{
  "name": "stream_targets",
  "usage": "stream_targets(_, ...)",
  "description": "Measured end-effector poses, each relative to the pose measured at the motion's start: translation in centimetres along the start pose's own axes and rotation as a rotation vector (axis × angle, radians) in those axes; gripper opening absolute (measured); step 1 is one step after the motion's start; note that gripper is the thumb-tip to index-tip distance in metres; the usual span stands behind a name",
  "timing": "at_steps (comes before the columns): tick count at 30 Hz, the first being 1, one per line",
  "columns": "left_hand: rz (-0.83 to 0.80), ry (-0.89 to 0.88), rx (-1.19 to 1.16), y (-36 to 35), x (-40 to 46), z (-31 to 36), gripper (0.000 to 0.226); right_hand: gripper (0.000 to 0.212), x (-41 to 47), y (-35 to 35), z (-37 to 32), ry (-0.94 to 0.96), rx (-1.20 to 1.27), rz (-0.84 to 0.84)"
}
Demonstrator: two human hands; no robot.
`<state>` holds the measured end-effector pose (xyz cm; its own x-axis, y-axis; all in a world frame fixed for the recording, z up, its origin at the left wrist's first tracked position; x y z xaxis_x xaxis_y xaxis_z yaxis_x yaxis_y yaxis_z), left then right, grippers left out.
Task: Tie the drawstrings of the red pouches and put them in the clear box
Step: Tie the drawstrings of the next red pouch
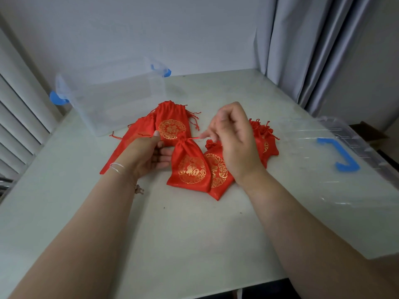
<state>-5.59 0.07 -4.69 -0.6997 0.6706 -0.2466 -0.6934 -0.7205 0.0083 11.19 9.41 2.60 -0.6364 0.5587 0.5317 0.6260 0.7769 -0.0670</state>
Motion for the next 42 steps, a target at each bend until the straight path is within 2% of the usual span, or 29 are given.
stream_targets(2,0.006,-0.054,-0.068,-0.3,-0.2,0.5,0.045,0.006,-0.3,-0.6,-0.5,0.09,-0.259,-0.061)
stream_targets(4,-0.016,-0.13,-0.141,-0.7,-0.5,1.2,0.045,0.028,-0.4,-1.0,-0.2,0.142,-0.537,-0.124)
stream_targets(5,-0.032,-0.179,-0.158,-0.8,-0.7,1.6,0.045,0.03,-0.3,-1.1,0.2,0.137,-0.656,-0.141)
stream_targets(8,-0.119,-0.388,-0.135,-1.6,-1.5,2.9,0.046,0.016,-0.1,-0.7,1.0,0.091,-0.857,-0.072)
stream_targets(11,-0.252,-0.571,-0.115,-2.9,-3.1,4.1,0.045,0.014,0.5,0.3,1.5,-0.066,-0.827,0.023)
stream_targets(14,-0.371,-0.647,-0.166,-4.0,-4.3,4.6,0.037,0.015,0.7,0.6,2.0,-0.227,-0.698,-0.009)
stream_targets(16,-0.39,-0.639,-0.193,-4.3,-4.5,4.7,0.036,0.014,0.5,0.5,2.0,-0.237,-0.641,-0.021)
stream_targets(18,-0.342,-0.591,-0.158,-4.3,-4.3,4.5,0.037,0.014,0.1,0.1,2.1,-0.213,-0.603,-0.016)
stream_targets(22,-0.218,-0.524,0.101,-4.0,-3.9,3.9,0.029,0.019,0.3,0.2,1.9,-0.186,-0.485,0.018)
stream_targets(25,-0.253,-0.471,0.215,-4.3,-4.0,3.6,0.002,0.026,0.4,0.6,1.7,-0.174,-0.387,0.016)
stream_targets(28,-0.294,-0.437,0.288,-5.0,-4.3,3.3,0.012,0.021,0.2,0.5,1.1,-0.103,-0.341,-0.004)
stream_targets(31,-0.286,-0.448,0.371,-5.4,-4.6,3.2,0.014,0.018,0.3,0.2,0.9,-0.004,-0.377,-0.021)
stream_targets(34,-0.274,-0.543,0.467,-6.0,-4.7,3.1,0.013,0.019,0.3,0.0,0.7,0.053,-0.408,-0.046)
stream_targets(38,-0.257,-0.644,0.561,-6.6,-5.0,3.2,0.011,0.023,0.0,-0.5,1.1,-0.004,-0.405,-0.101)
stream_targets(40,-0.247,-0.638,0.543,-6.4,-5.0,3.4,0.012,0.031,0.2,-0.1,1.5,-0.065,-0.536,-0.111)
stream_targets(42,-0.244,-0.615,0.47,-6.1,-5.0,3.6,0.017,0.034,0.4,0.7,2.1,-0.098,-0.767,-0.166)
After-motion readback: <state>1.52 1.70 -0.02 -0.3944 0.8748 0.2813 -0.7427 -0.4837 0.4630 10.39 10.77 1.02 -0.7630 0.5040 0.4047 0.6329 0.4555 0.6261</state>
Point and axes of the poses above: each hand's wrist, its own x-axis towards the middle knuckle, its own y-axis out of the back of the hand, z = x × y, the point moved 5 cm from there along x, towards the middle knuckle, and after that the axes turned 6 degrees about -y, right-handed, at the moved point
